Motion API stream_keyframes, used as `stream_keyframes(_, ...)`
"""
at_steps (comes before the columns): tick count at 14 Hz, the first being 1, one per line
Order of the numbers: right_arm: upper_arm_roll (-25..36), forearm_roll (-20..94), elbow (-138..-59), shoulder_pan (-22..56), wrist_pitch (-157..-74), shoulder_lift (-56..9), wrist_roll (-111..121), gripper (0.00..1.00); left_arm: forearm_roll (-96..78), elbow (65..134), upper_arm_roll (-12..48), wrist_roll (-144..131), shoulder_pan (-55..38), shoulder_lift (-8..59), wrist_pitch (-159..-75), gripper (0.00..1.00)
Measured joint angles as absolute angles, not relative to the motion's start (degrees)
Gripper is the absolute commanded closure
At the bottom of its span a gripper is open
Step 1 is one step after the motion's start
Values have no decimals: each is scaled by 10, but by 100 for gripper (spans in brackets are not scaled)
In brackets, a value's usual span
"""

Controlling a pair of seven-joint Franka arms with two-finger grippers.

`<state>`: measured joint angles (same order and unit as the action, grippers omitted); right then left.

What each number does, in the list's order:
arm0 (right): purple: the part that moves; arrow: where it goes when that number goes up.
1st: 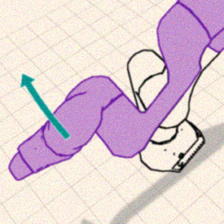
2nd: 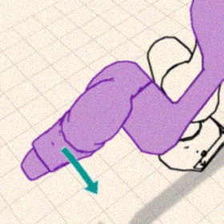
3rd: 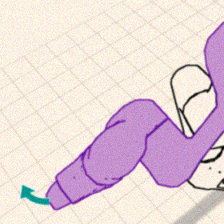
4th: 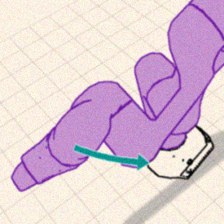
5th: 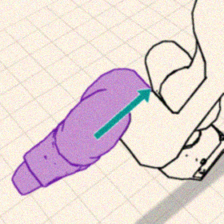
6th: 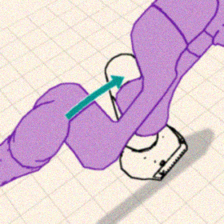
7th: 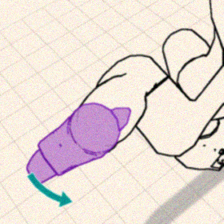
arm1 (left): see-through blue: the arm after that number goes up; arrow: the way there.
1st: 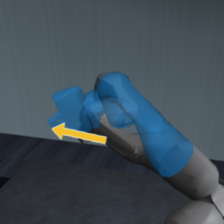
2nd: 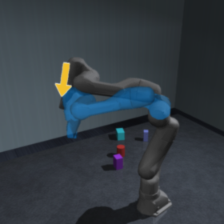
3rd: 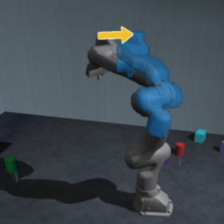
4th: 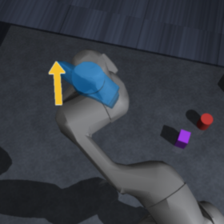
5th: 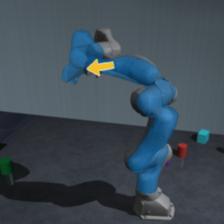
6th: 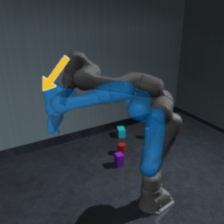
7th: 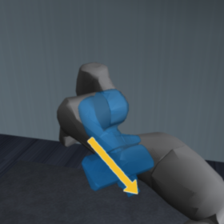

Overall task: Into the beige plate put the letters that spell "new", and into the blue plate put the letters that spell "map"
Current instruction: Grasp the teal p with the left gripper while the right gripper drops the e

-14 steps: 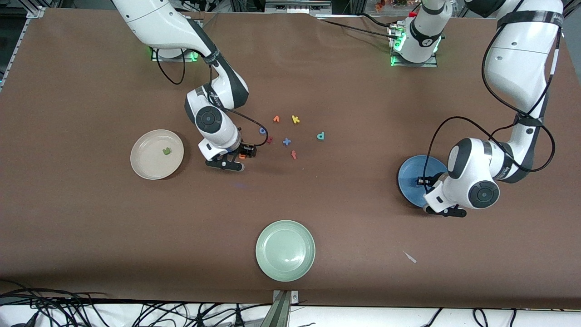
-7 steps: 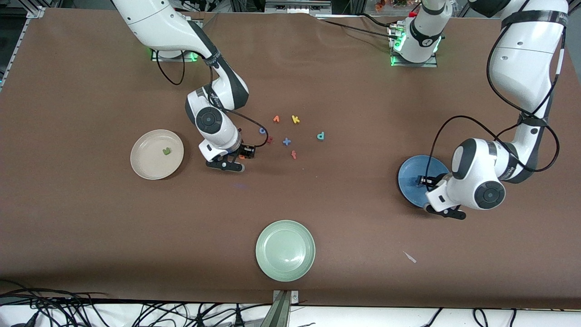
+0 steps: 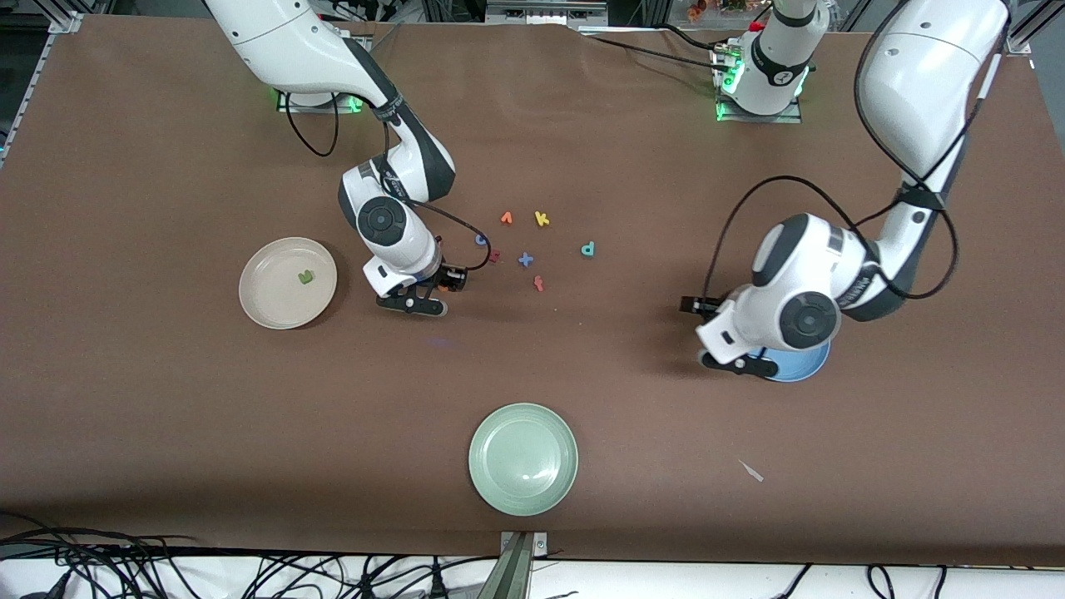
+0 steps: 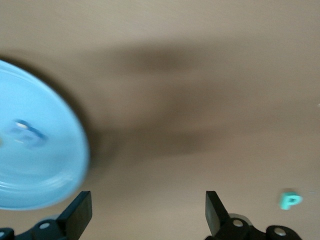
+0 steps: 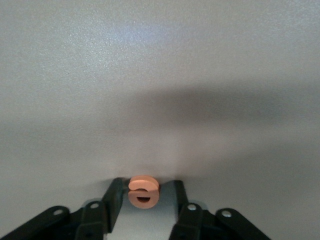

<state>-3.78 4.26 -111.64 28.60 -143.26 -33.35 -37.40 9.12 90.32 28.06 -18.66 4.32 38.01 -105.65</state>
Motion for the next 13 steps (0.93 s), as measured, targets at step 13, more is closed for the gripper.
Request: stream_keyframes(13,-15,42,-1069,285,-1342,-322,-339,83,91,1007,294,-335,-130,404,-1205,8)
